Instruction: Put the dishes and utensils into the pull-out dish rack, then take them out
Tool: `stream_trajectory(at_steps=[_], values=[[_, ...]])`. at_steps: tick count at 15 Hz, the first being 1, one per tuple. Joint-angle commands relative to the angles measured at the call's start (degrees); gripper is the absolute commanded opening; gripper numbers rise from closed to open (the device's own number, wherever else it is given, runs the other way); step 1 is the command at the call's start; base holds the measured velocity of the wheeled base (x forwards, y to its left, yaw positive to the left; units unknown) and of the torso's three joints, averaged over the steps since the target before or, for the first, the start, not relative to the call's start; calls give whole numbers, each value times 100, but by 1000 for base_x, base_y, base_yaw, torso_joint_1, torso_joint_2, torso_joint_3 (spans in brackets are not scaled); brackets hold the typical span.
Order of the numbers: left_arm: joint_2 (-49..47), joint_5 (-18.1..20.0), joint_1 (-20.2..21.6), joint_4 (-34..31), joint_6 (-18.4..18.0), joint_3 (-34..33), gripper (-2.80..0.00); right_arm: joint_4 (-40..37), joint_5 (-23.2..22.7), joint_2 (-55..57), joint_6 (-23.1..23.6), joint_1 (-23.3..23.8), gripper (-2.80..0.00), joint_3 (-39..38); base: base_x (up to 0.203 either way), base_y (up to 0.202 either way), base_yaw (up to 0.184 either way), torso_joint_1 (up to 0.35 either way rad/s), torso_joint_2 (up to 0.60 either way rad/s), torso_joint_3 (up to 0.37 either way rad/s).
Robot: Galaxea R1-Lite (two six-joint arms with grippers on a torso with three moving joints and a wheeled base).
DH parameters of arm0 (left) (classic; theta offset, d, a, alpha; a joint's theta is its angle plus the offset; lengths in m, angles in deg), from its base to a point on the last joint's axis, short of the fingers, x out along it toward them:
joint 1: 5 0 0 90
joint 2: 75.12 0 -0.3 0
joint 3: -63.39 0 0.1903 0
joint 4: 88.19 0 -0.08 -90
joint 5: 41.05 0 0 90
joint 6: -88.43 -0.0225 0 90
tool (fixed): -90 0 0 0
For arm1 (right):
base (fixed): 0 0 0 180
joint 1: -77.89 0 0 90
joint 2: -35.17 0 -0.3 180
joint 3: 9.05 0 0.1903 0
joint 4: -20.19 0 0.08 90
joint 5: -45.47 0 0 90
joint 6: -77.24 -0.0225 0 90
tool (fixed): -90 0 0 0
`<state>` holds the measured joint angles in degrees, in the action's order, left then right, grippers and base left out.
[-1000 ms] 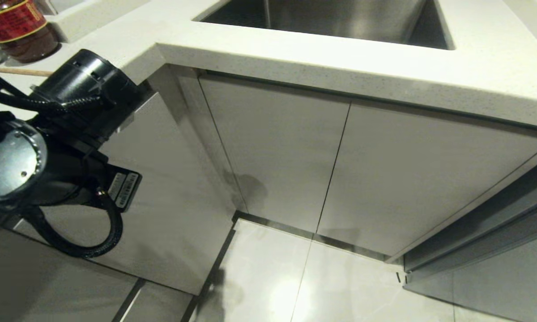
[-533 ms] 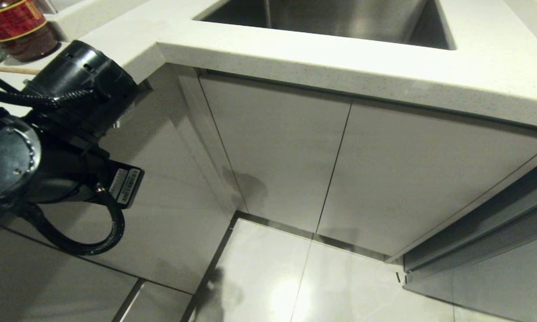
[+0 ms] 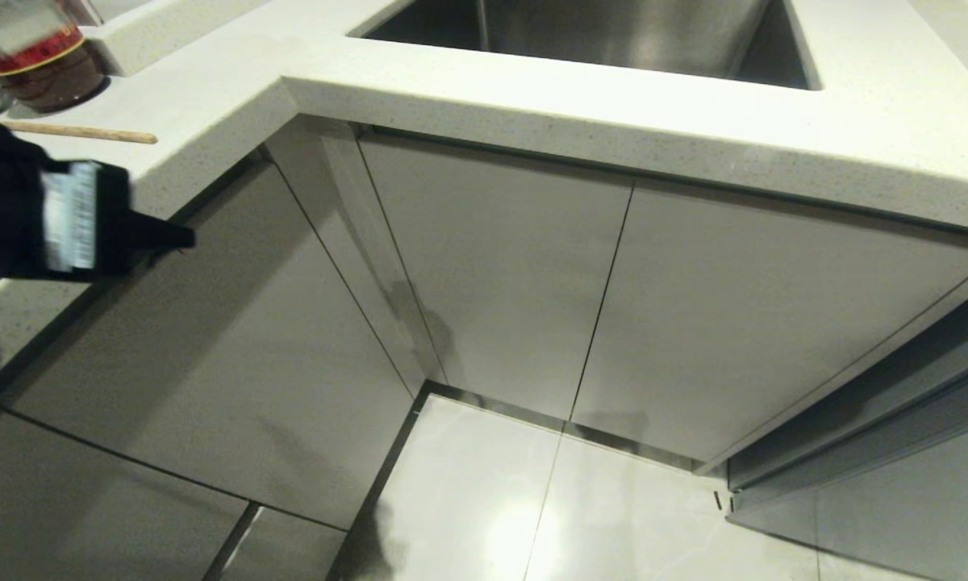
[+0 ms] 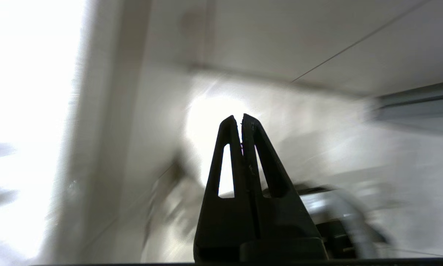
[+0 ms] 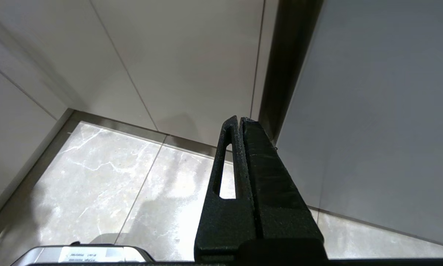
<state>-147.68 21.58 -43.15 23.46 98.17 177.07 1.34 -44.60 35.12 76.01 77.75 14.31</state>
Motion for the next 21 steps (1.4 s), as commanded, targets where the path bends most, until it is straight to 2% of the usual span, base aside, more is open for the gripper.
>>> stream_trajectory(at_steps=[1,4,5,6,8,11,14,15,16,17,18,20,21], values=[[1276,923,674,95,-402,163,-280,6,-1,-4,-8,-3,-280,-149,0,0,0,0,0,0],[2568,1560,1965,856,-1140,-326,-280,6,-1,-4,0,-3,-280,-149,0,0,0,0,0,0],[2982,1755,2457,1235,-1426,-743,-280,5,-1,-4,0,-3,-280,-149,0,0,0,0,0,0],[3428,1926,2777,1522,-1622,-1221,-280,6,-1,-4,0,-3,-280,-149,0,0,0,0,0,0],[4301,2121,3216,1795,-1905,-2079,-280,6,-1,-4,0,-3,-280,-149,0,0,0,0,0,0],[5633,2223,3639,1929,-2147,-3822,-280,6,-1,-4,0,-3,-280,-149,0,0,0,0,0,0],[6728,2283,3808,1999,-2167,-5463,-280,6,-1,-4,0,-3,-280,-149,0,0,0,0,0,0],[7014,2294,3819,2057,-2068,-6010,-280,6,-1,-4,0,-3,-280,-149,0,0,0,0,0,0],[7123,2300,3824,2230,-1803,-6435,-280,6,-1,-4,0,-3,-280,-149,0,0,0,0,0,0],[7176,2302,3828,2534,-1503,-6855,-280,6,-1,-4,0,-3,-280,-149,0,0,0,0,0,0],[7201,2293,3830,2914,-1355,-7315,-280,6,-1,-4,0,-3,-280,-149,0,0,0,0,0,0],[7221,2282,3832,4012,-1276,-8411,-280,6,-1,-4,0,-3,-280,-149,0,0,0,0,0,0],[7227,2301,3835,4808,-1284,-8886,-280,6,-1,-4,0,-3,-280,-149,0,0,0,0,0,0]])
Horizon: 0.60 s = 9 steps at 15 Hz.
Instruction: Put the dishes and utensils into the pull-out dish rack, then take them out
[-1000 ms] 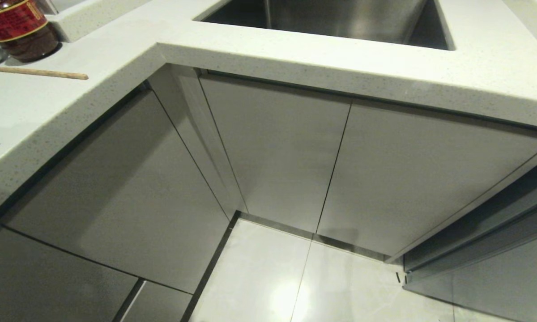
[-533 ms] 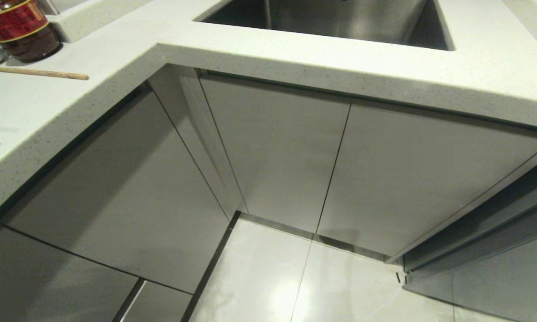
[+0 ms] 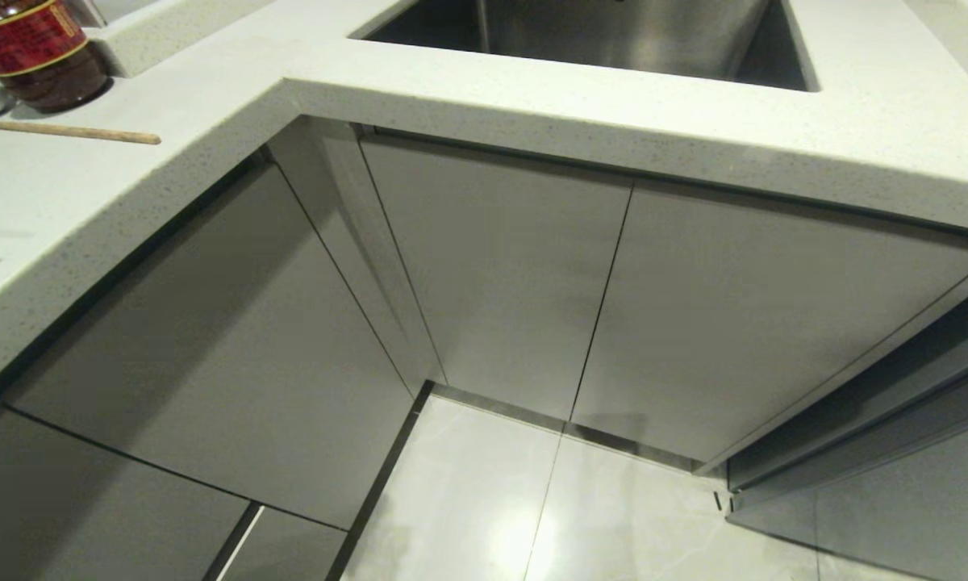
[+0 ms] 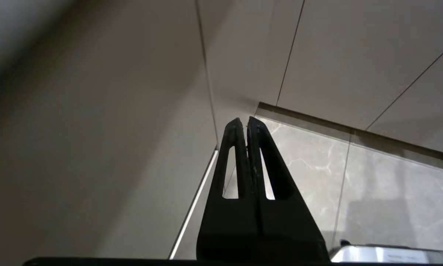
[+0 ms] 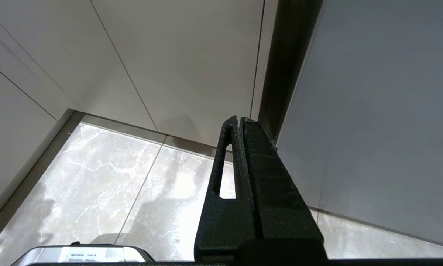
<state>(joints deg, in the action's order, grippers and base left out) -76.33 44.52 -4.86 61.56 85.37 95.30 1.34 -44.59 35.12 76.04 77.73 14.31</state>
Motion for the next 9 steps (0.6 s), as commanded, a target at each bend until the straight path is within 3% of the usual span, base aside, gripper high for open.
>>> stream_trajectory(at_steps=[1,4,9], values=[[97,52,8,1362,-22,-942,-280,6,-3,-4,-2,-2,-280,-149,0,0,0,0,0,0],[104,582,13,778,-423,-925,-280,4,-3,-4,-2,-2,-280,-149,0,0,0,0,0,0],[104,583,13,768,-317,-924,-280,6,-3,-4,-2,-2,-280,-149,0,0,0,0,0,0]])
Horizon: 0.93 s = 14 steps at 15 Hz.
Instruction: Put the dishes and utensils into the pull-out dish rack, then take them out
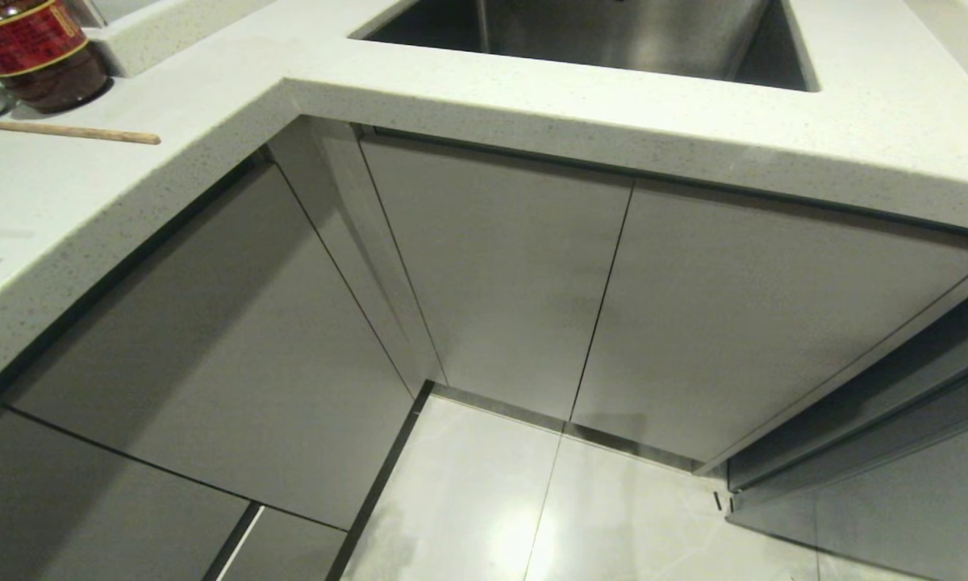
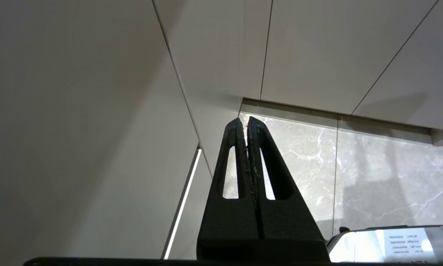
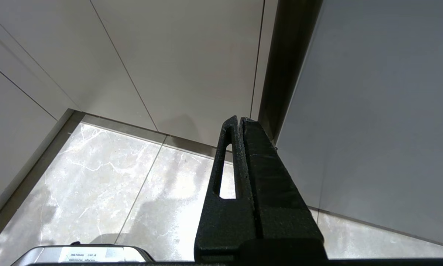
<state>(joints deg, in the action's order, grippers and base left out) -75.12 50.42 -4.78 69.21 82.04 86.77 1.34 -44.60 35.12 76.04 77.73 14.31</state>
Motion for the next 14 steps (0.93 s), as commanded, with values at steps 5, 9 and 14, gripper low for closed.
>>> stream_trajectory(at_steps=[5,9,14], values=[[-18,-24,4,20,254,-71,-280,6,-1,-4,-2,-2,-280,-149,0,0,0,0,0,0],[-10,-33,-4,20,352,-71,-280,6,-1,-4,-2,-2,-280,-149,0,0,0,2,1,61],[-9,19,-4,2,314,-62,-280,6,-1,-4,-2,-2,-280,-149,0,0,0,-1,3,189]])
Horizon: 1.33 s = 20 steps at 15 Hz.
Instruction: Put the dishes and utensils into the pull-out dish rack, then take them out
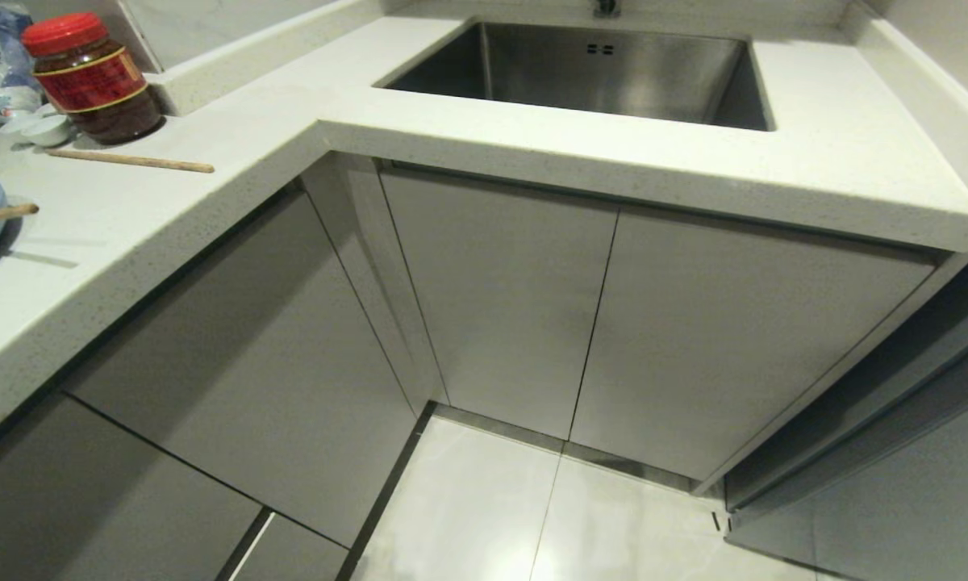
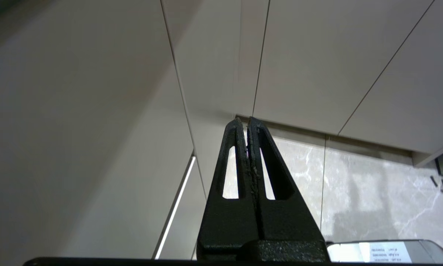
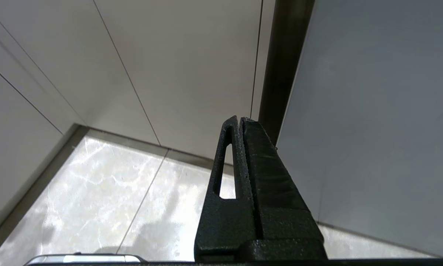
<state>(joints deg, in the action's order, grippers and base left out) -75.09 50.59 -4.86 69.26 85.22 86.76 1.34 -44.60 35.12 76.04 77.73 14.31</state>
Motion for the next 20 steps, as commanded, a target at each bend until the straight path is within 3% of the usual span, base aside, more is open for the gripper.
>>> stream_trajectory(at_steps=[1,20], values=[[-11,2,4,-3,5,-62,-280,6,-1,-4,-2,-2,-280,-149,0,0,0,-1,2,195],[-11,2,4,-47,14,-44,-280,6,-1,-4,-2,-2,-280,-149,0,0,0,3,0,202]])
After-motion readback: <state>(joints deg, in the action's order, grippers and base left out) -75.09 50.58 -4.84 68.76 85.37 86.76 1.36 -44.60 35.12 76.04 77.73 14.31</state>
